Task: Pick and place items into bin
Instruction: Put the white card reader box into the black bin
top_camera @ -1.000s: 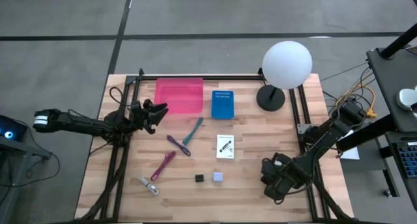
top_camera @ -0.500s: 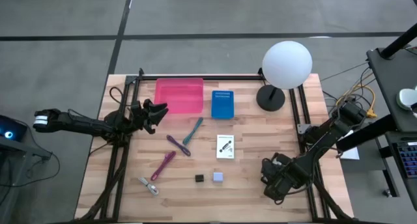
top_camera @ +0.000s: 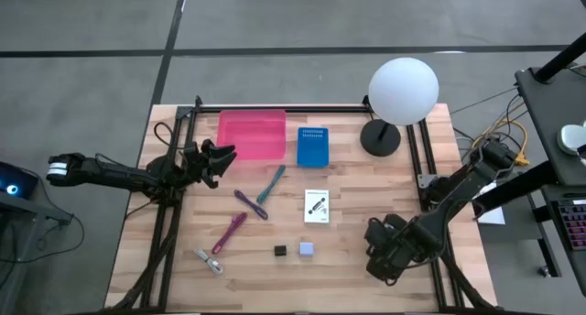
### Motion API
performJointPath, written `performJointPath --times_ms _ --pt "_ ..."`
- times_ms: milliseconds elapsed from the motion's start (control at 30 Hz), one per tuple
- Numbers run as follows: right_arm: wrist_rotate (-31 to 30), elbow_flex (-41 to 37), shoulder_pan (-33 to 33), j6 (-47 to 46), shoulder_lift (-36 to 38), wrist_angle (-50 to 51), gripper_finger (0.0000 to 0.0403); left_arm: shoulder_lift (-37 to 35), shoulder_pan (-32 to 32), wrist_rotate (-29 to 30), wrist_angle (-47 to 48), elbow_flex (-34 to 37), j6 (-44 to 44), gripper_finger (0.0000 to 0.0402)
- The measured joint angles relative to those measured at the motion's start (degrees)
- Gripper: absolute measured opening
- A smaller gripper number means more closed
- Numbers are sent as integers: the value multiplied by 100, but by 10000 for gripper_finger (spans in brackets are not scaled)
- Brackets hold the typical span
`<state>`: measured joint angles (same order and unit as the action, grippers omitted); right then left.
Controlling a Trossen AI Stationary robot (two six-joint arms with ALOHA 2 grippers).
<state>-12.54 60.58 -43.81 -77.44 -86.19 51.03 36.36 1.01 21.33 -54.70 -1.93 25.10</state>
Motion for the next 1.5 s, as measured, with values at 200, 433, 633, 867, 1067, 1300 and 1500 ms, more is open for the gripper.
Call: performJointPath --times_ms 200,433,633,867,1067,1300,1500 --pt "-1390 437 362 -45 -4 47 142 0 0 -1 -2 0 1 169" --pt "-1421 786 1398 -661 -4 -6 136 0 1 -1 -7 0 4 169" --pt "-399 853 2432 -1247 -8 -137 170 -2 1 -3 -13 0 7 169" --pt "-242 793 3043 -1432 -245 -260 212 -2 -1 -3 -15 0 7 169" --pt "-80 789 3219 -1338 -761 -536 214 -2 0 -4 -14 0 4 169" --pt "366 876 3245 -1320 -1488 -698 214 -7 0 -4 -12 0 4 169" --pt "401 879 3246 -1411 -1753 -700 207 0 -1 -5 4 0 4 169"
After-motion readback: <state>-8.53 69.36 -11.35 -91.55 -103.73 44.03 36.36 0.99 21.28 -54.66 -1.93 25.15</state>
